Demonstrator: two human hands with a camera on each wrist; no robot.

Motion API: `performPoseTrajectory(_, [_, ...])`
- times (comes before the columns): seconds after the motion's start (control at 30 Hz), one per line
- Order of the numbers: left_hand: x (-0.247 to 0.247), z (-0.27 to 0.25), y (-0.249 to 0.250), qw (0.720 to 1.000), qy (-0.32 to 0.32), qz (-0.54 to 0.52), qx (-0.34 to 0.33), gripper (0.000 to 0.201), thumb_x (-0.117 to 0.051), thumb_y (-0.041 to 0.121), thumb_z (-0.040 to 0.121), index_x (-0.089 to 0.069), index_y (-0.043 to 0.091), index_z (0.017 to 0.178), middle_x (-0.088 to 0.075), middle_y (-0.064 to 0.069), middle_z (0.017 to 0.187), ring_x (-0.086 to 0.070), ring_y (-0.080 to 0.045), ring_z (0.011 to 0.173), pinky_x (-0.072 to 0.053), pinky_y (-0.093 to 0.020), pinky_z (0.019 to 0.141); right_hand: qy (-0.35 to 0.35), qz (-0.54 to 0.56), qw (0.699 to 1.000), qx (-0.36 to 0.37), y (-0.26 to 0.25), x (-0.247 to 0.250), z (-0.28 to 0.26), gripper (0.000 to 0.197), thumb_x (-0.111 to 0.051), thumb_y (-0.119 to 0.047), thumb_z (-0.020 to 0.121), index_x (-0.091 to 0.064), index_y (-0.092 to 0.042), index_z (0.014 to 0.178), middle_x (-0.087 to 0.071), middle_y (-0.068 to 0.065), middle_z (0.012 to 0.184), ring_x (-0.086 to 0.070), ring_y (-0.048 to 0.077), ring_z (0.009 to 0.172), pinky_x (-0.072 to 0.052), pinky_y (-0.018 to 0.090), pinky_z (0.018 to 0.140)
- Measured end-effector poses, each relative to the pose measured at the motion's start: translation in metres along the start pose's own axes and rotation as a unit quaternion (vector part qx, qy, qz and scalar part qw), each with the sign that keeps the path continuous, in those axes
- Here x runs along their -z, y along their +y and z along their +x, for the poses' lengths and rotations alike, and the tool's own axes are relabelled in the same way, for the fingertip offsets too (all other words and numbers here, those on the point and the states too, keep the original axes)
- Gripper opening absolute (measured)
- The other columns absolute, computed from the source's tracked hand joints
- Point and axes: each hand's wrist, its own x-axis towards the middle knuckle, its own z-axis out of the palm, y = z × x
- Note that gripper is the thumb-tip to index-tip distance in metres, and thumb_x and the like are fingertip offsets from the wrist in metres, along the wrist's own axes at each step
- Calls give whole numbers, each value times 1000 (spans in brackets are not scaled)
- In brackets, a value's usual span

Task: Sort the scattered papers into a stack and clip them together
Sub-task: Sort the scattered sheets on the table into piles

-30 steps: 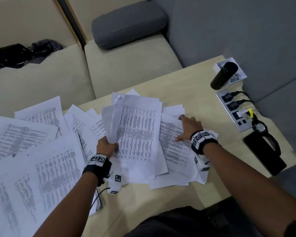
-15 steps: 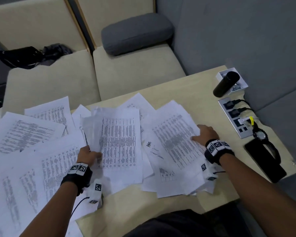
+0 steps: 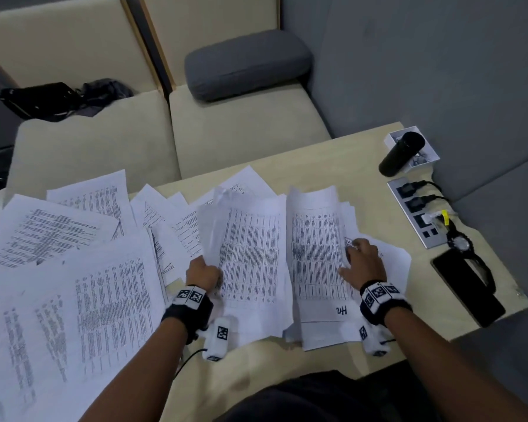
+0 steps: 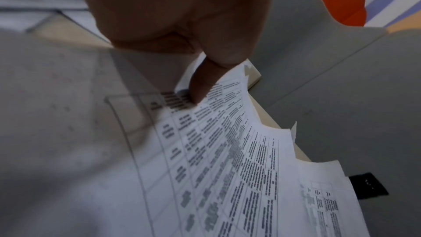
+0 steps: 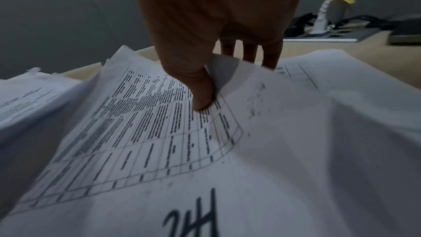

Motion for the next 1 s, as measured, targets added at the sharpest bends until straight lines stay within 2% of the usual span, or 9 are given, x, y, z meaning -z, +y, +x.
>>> performPoseTrajectory(0.1, [2,2,0,999,36,29,10,28,-61,-8,66,-64,-2,94,-69,-19,90,-67,-36,88,-56,-34,72,2,-21,999,33,15,10,15,61,-79,-37,76,-61,-1,122,-29,7,155,-28,28,141,-33,43,113])
performPoseTrajectory(0.27, [30,8,-13,990,100,100,3,34,-56,-2,82,-58,-3,115,-68,-23,105,-65,-41,98,-54,-40,82,-2,7,999,50,27,29,38,52,-77,-25,80,-62,0,123,-41,4,142,-42,24,128,-40,37,108])
performPoseTrajectory(0.43, [51,5,-28,987,105,119,3,26,-59,-1,81,-58,-5,107,-66,-22,94,-67,-39,87,-58,-42,78,-48,-59,995,71,26,42,55,61,-84,-40,70,-66,-1,114,-34,3,143,-36,24,129,-44,41,103])
performPoseTrajectory(0.53, [53,1,-34,991,87,102,0,20,-64,-3,78,-57,1,96,-66,-18,82,-67,-34,77,-60,-44,75,-82,-110,989,46,20,49,63,75,-84,-54,61,-60,-8,115,-48,5,128,-45,26,119,-47,40,97])
performPoseTrajectory(0.6, [51,2,-39,994,67,85,6,20,-66,-4,76,-57,0,93,-69,-19,78,-70,-33,69,-61,-45,70,-105,-114,988,22,18,53,63,64,-83,-55,61,-60,-12,102,-54,7,113,-55,28,107,-49,36,90])
performPoseTrajectory(0.7, [47,5,-46,995,60,75,17,25,-70,-1,70,-60,-2,93,-71,-21,83,-71,-35,72,-61,-47,71,-124,-26,991,38,22,51,65,41,-83,-43,70,-56,-13,74,-61,5,85,-59,25,80,-46,32,70])
performPoseTrajectory(0.77, [46,1,-42,995,67,66,23,24,-71,1,71,-61,-1,93,-70,-19,85,-69,-34,78,-59,-42,75,-103,130,986,25,33,49,66,39,-82,-35,74,-68,-9,99,-68,7,100,-64,26,95,-49,34,83])
performPoseTrajectory(0.83, [46,-4,-39,997,65,31,35,21,-70,0,70,-63,1,89,-69,-18,85,-67,-34,81,-58,-41,77,-66,298,952,-4,43,48,65,51,-79,-28,78,-62,-13,124,-68,6,118,-64,26,107,-49,42,98])
performPoseTrajectory(1.0, [48,9,-49,997,30,-56,50,31,-67,12,42,-67,3,72,-73,-17,77,-70,-33,76,-60,-51,72,21,609,792,-43,22,49,40,50,-71,-2,84,-51,-19,126,-65,1,121,-62,19,110,-48,43,98])
